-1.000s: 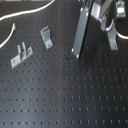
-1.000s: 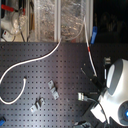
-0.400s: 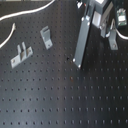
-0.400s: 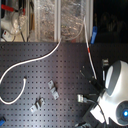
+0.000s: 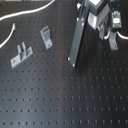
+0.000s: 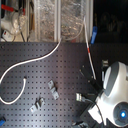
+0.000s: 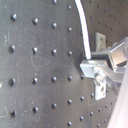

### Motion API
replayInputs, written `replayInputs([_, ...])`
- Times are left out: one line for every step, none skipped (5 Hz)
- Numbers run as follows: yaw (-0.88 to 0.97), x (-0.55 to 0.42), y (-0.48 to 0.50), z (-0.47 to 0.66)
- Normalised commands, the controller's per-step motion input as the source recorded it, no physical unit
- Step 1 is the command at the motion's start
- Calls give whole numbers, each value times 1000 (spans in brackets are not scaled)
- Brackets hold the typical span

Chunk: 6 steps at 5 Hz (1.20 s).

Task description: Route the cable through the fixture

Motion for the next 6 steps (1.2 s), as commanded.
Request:
replayInputs([471, -43, 259, -2])
replayInputs([563, -85, 257, -28])
replayInputs([634, -137, 252, -10])
replayInputs([417, 26, 54, -20])
replayInputs([0, -11, -8, 0])
replayInputs([-420, -11, -387, 71])
